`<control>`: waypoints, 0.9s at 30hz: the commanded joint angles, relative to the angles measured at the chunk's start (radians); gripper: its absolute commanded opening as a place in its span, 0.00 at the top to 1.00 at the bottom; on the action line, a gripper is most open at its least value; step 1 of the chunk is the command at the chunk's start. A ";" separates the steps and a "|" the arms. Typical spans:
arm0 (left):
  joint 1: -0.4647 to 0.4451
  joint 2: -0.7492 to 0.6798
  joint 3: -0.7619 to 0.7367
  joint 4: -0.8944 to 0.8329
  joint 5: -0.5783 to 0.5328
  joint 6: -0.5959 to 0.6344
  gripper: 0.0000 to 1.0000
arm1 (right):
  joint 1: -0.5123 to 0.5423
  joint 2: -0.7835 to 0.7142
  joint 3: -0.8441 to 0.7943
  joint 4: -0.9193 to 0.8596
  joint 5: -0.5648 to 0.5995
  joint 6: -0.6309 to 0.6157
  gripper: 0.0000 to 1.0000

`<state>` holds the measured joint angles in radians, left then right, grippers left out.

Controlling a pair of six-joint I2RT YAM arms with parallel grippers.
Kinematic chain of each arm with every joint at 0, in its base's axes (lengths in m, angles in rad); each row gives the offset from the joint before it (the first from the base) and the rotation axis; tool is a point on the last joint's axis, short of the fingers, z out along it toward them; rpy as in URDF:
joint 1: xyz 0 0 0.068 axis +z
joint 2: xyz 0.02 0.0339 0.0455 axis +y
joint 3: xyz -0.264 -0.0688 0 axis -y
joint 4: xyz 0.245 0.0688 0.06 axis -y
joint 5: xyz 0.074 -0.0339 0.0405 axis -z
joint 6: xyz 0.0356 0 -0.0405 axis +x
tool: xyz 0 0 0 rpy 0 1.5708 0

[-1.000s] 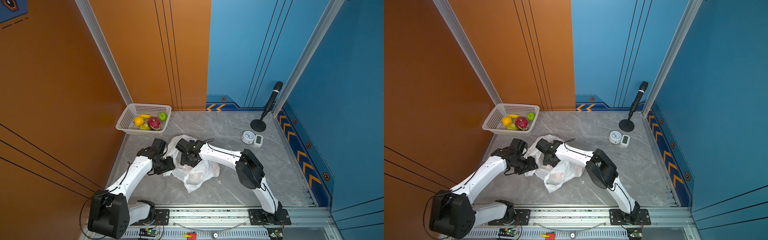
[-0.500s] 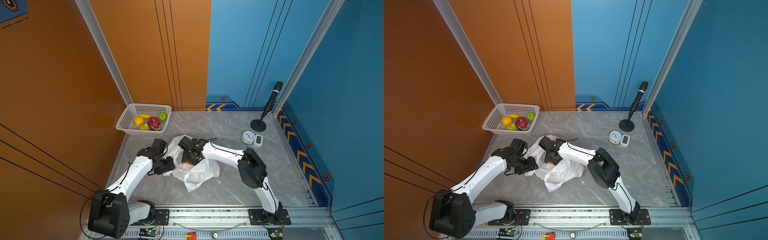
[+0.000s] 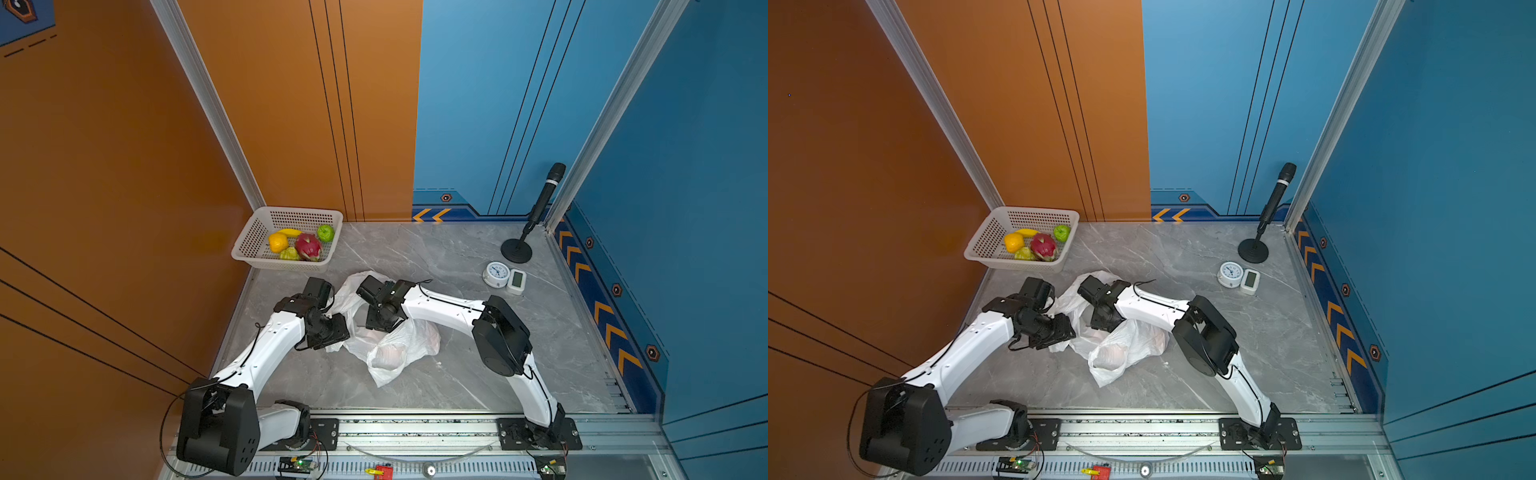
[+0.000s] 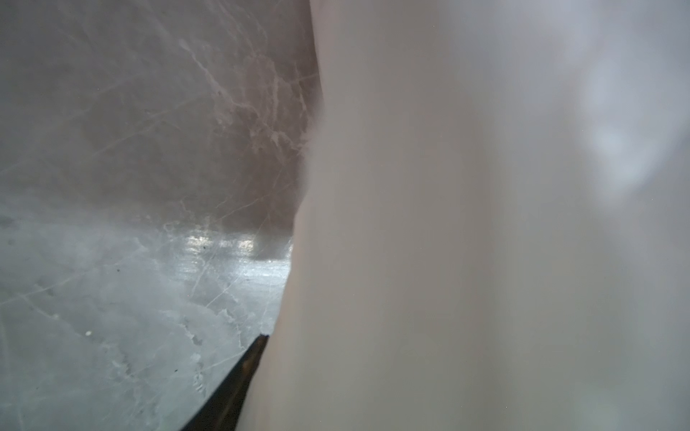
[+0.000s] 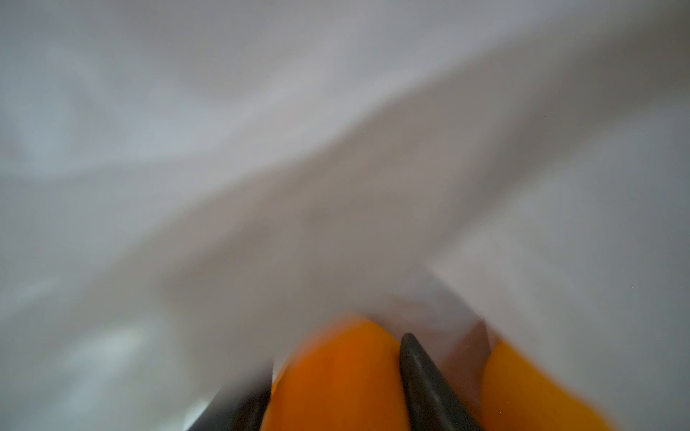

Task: Untie the knot of the plastic bag and take out the fruit
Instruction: 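Hold the bag edge with the left gripper while the right reaches in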

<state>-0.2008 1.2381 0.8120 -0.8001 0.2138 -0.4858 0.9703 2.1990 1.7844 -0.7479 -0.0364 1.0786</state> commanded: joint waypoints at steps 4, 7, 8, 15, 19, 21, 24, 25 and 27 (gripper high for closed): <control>0.014 -0.004 -0.019 -0.002 0.011 0.026 0.42 | -0.019 -0.069 0.006 0.017 0.075 0.001 0.52; 0.020 -0.006 -0.025 -0.002 0.009 0.028 0.42 | -0.023 -0.090 0.006 0.039 0.095 0.006 0.51; 0.022 -0.005 -0.024 -0.002 0.009 0.029 0.42 | -0.025 -0.093 0.005 0.045 0.096 0.009 0.51; 0.055 0.001 -0.068 0.013 0.008 0.058 0.61 | -0.044 -0.152 -0.040 0.142 0.071 0.061 0.51; 0.074 0.000 -0.070 0.014 0.009 0.059 0.76 | -0.051 -0.182 -0.063 0.161 0.059 0.077 0.50; 0.081 -0.001 -0.067 0.015 -0.001 0.062 0.86 | -0.058 -0.203 -0.084 0.176 0.053 0.084 0.49; 0.099 0.002 -0.071 0.013 -0.009 0.071 1.00 | -0.071 -0.236 -0.131 0.205 0.046 0.096 0.47; 0.104 0.004 -0.070 0.014 -0.011 0.075 1.00 | -0.075 -0.246 -0.146 0.214 0.044 0.099 0.45; 0.118 0.004 -0.069 0.014 -0.017 0.078 1.00 | -0.085 -0.268 -0.177 0.228 0.040 0.103 0.44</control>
<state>-0.1005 1.2385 0.7525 -0.7765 0.2108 -0.4259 0.9009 1.9850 1.6428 -0.5579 0.0116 1.1561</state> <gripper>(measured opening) 0.048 0.559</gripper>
